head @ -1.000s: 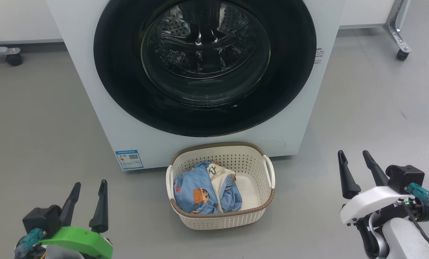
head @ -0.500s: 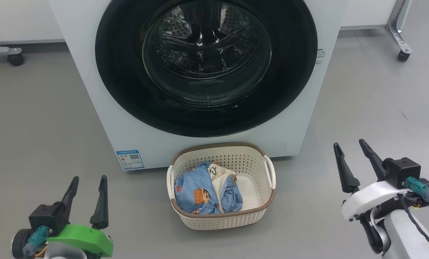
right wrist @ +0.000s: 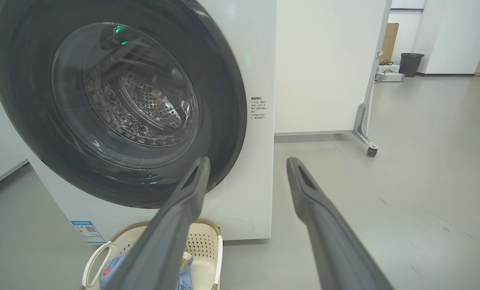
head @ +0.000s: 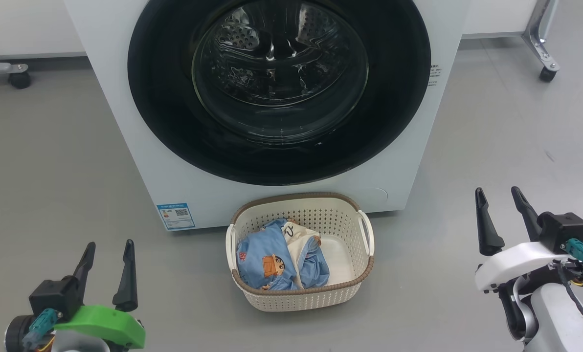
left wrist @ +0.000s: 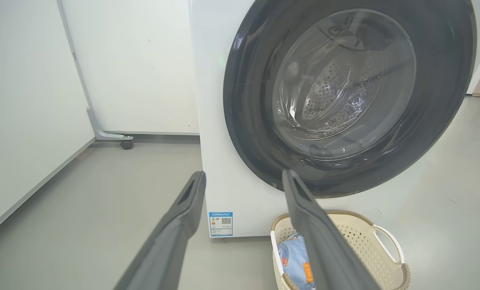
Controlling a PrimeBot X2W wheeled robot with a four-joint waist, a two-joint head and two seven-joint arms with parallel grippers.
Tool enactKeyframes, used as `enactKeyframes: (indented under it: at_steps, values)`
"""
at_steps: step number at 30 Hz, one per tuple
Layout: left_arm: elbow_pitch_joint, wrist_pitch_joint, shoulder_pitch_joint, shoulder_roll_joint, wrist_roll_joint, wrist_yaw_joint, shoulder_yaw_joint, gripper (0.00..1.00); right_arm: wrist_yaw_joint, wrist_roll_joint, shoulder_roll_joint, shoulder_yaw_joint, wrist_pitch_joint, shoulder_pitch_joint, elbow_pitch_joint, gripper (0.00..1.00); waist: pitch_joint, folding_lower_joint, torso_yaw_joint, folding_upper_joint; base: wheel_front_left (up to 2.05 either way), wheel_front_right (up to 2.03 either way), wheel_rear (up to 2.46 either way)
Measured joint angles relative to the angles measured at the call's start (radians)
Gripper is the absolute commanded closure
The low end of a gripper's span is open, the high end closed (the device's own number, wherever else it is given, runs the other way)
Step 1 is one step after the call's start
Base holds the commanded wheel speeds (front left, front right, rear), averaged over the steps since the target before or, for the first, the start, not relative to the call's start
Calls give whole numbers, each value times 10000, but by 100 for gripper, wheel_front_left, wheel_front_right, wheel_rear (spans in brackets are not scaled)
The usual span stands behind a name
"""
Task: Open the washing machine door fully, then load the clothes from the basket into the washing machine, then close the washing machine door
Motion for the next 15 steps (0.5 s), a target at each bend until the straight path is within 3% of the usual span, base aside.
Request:
enactKeyframes:
  at_steps: [15]
  values:
    - [27, -2, -46, -205, 25, -10, 240, 0, 15, -82, 157, -98, 0, 1, -29, 0, 4, 0, -16, 0, 0, 0, 0]
